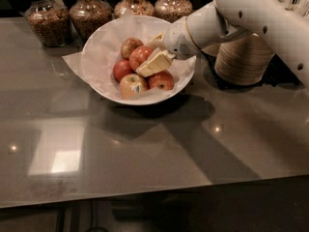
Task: Pick apple from white bowl
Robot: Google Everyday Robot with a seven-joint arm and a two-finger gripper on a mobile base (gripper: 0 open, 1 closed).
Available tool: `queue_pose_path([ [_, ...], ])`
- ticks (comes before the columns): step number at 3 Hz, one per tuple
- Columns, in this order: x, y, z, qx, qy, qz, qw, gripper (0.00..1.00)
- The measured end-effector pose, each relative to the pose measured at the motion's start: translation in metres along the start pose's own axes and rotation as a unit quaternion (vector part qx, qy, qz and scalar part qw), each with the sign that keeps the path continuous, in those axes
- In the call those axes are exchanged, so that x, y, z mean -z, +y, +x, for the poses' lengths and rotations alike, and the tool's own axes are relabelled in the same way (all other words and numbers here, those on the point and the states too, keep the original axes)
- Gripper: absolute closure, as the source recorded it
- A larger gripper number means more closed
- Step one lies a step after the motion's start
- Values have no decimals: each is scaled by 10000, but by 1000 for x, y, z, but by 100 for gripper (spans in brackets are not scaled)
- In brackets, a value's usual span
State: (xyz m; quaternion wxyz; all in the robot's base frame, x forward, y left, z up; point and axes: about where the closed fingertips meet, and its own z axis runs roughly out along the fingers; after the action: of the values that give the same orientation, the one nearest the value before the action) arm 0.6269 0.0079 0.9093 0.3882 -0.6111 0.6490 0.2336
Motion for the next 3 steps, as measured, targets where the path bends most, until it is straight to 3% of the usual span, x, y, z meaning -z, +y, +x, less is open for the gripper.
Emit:
queue_pose_path([
  [3, -4, -5, -2, -16, -5, -182, 9998, 100],
])
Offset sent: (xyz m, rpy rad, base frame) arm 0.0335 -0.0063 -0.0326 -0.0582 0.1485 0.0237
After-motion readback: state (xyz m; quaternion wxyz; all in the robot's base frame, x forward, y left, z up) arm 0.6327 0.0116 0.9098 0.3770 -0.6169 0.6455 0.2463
